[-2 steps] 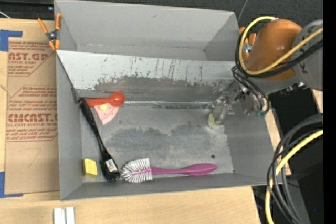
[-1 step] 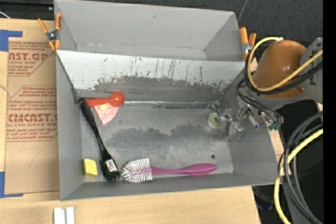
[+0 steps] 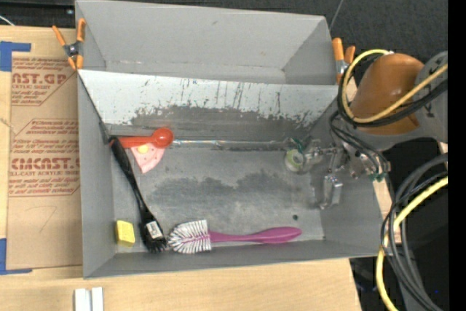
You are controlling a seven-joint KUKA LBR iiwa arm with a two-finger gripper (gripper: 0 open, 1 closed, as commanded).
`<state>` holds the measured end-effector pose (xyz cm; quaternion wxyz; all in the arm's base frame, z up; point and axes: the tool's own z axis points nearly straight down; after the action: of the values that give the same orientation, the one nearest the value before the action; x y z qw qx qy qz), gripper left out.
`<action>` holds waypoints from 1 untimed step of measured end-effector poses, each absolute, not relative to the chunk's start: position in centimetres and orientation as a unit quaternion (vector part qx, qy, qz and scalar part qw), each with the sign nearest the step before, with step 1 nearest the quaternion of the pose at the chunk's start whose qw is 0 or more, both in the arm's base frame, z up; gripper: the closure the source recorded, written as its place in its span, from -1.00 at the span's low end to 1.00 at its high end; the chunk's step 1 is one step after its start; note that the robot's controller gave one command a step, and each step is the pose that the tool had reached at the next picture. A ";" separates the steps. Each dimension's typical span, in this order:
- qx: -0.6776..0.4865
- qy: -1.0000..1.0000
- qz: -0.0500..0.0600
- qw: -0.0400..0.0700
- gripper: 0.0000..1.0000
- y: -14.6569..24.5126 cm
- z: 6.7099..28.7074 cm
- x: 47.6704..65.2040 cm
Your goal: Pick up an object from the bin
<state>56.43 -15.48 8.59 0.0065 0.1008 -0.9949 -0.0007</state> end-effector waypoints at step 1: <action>0.086 -0.996 -0.001 0.009 -1.00 -15.5 8.6 56.6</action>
Offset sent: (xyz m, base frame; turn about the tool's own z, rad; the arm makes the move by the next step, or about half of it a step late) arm -0.0034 0.0083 -0.0159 0.1450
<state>56.63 -15.49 8.57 0.0088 0.0863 -0.9962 -0.0010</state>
